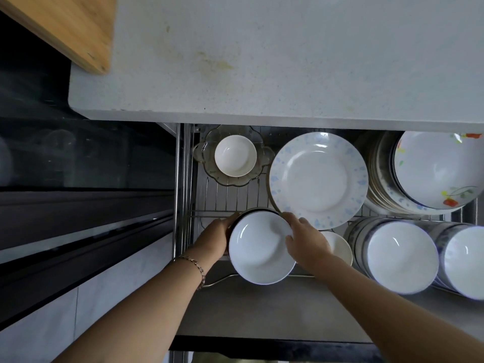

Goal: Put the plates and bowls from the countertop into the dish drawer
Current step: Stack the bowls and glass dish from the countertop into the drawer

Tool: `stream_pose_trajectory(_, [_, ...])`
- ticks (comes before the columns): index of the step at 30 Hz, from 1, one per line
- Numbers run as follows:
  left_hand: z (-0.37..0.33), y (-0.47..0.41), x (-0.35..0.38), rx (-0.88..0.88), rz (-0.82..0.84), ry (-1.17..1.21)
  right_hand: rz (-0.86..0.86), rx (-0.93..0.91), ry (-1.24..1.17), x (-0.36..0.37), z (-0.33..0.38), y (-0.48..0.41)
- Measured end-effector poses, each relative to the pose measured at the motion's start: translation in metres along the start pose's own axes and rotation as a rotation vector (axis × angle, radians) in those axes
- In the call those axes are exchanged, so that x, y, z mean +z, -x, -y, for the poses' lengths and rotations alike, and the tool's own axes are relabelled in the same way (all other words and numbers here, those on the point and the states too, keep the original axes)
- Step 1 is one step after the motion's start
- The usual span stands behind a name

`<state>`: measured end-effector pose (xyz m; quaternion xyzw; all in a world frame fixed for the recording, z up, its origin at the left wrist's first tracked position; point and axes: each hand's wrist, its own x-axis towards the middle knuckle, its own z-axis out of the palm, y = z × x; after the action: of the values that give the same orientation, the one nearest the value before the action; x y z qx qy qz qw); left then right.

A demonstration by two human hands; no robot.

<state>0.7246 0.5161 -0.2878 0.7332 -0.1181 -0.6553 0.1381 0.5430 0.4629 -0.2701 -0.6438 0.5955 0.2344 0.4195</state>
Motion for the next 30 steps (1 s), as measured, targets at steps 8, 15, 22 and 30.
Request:
stream_pose_trajectory(8, [0.010, -0.001, 0.003, -0.157, -0.064, 0.427, -0.059, 0.144, -0.315, 0.022, 0.005, 0.010])
stream_pose_trajectory(15, [0.013, 0.007, 0.005, -0.099, 0.027, 0.145, 0.038, 0.160, -0.333, 0.009, 0.001, 0.006])
stream_pose_trajectory(22, [0.001, 0.019, 0.022, -0.101, 0.184, 0.128, 0.059, 0.183, -0.417, 0.007, -0.010, 0.010])
stream_pose_trajectory(30, [0.011, 0.024, 0.028, 0.134, -0.021, -0.148, 0.036, 0.149, -0.353, 0.007, -0.012, 0.008])
